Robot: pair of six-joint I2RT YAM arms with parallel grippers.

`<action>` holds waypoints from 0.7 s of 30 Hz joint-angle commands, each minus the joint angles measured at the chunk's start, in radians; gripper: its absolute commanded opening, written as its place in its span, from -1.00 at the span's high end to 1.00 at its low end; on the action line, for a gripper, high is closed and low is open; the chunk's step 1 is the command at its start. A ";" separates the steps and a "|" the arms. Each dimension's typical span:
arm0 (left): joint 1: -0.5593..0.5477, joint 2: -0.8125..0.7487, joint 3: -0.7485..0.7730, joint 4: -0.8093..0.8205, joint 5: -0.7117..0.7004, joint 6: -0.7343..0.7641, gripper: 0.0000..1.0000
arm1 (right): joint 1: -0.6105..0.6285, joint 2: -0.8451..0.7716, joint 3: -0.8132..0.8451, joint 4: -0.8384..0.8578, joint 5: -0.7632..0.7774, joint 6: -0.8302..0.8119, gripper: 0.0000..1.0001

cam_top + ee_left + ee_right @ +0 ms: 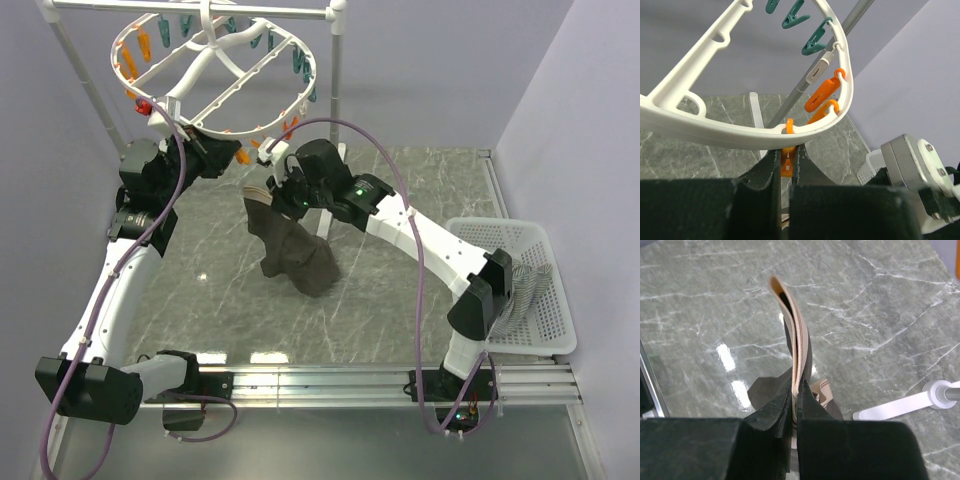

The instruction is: Clip the underwear to the hanger

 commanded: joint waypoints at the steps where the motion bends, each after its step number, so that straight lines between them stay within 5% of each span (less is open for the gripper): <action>1: 0.002 -0.026 -0.005 -0.007 0.036 0.020 0.99 | -0.015 0.022 0.084 0.003 0.002 0.024 1.00; 21: 0.002 -0.035 -0.025 -0.001 0.076 0.029 0.99 | -0.031 0.062 0.188 -0.001 0.006 0.030 1.00</action>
